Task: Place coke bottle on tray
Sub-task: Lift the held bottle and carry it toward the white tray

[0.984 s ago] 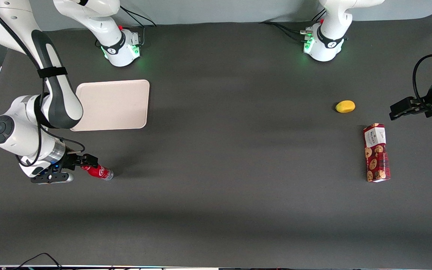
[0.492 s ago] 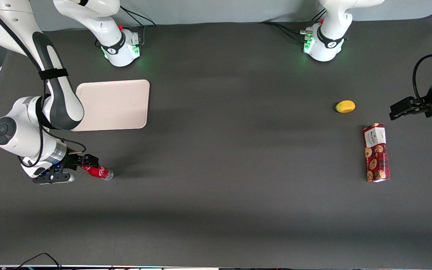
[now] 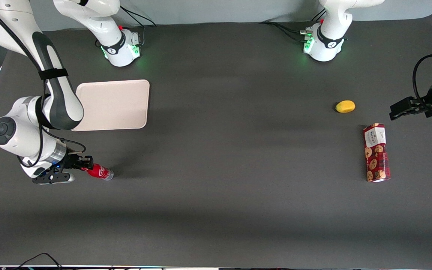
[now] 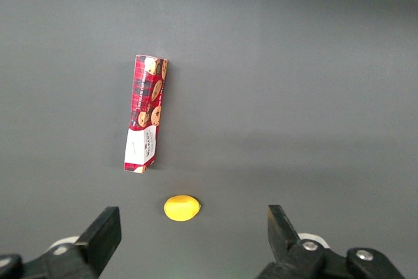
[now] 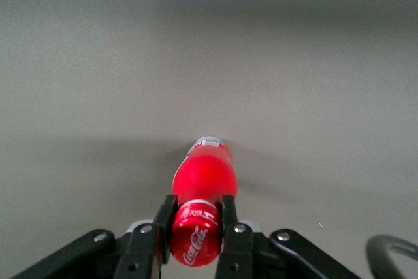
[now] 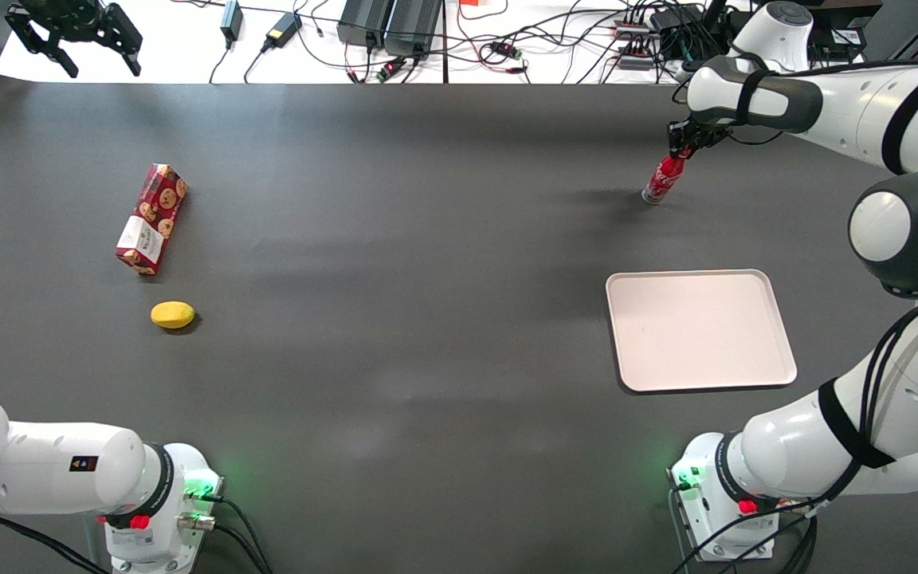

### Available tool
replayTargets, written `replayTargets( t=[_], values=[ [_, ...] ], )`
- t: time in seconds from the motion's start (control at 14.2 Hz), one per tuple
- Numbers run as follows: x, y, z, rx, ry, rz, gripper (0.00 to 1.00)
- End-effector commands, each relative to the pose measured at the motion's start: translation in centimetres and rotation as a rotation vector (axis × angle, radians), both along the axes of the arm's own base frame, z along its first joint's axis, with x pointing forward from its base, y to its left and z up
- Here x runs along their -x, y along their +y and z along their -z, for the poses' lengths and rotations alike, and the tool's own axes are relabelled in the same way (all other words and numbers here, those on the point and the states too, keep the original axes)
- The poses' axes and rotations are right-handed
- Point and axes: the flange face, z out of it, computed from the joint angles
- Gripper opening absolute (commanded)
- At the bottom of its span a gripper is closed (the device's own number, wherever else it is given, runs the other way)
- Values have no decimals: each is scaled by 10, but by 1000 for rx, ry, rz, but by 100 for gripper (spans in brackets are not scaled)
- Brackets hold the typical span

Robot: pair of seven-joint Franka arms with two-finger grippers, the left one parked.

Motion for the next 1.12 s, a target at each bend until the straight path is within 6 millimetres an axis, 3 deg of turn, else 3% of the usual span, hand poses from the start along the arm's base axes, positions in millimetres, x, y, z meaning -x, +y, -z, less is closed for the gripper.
replayTargets(
  t=[0.0,0.14,0.42,0.56,0.63,0.77,1.05],
  values=[
    [-2,2,-13,-12,-26,-23,0],
    [-6,8,-46,-15,-27,-34,0],
    [-15,12,-177,-13,93,-96,0],
    [-1,13,-236,29,133,-114,0],
    [4,13,-252,52,146,-118,0],
    [10,13,-256,56,158,-123,0],
    [13,0,-225,88,184,-115,0]
  ],
)
